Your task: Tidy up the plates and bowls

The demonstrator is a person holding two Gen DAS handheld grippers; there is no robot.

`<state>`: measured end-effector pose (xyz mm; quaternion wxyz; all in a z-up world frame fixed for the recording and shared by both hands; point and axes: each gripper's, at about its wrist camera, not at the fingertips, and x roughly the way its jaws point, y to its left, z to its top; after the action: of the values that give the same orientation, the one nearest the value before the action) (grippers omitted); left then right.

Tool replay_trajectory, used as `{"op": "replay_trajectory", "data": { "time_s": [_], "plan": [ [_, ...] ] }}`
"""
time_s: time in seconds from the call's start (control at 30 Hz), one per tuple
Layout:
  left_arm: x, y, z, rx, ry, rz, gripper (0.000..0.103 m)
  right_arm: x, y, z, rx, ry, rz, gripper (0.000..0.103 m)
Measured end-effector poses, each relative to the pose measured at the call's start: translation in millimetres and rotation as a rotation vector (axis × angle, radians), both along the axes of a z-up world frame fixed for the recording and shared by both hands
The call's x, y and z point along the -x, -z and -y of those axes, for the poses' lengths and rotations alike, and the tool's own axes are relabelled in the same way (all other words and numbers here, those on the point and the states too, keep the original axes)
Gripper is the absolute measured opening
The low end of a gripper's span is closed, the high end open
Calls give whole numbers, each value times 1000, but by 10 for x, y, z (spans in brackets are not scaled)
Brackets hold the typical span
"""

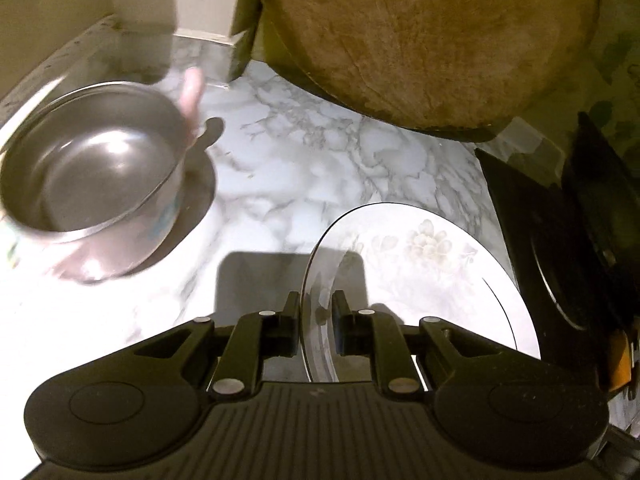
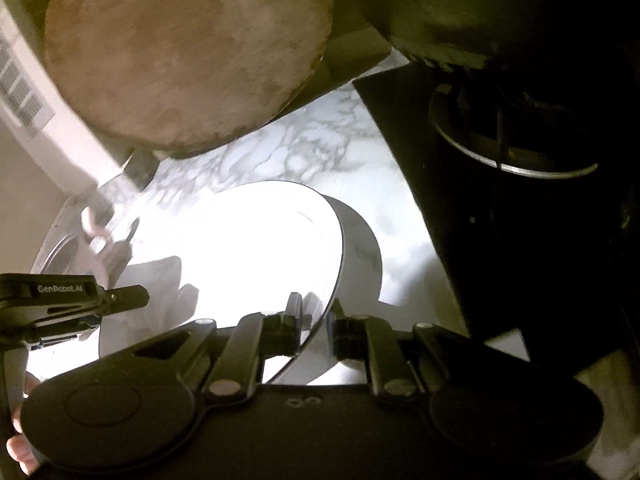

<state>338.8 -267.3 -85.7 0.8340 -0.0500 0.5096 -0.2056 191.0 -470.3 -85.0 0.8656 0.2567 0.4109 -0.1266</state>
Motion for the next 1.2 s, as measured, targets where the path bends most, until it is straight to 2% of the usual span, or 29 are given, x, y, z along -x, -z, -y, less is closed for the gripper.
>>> {"op": "replay_trajectory", "data": {
  "time_s": [0.3,0.53,0.9,1.2],
  "plan": [
    [445,-119,-354,9,-45,9,15,300,-121,-203,-11,-74,-1,13],
    [720,-118,-589,2,-84,11,15,432,-75,-333,-26,-130,-15,13],
    [880,-23,-674,-21,-79,7,15,489,-35,-365,-10,-164,-15,13],
    [915,59,-691,-32,-54,-13,15,472,28,-352,-23,-218,-62,16]
  ]
}}
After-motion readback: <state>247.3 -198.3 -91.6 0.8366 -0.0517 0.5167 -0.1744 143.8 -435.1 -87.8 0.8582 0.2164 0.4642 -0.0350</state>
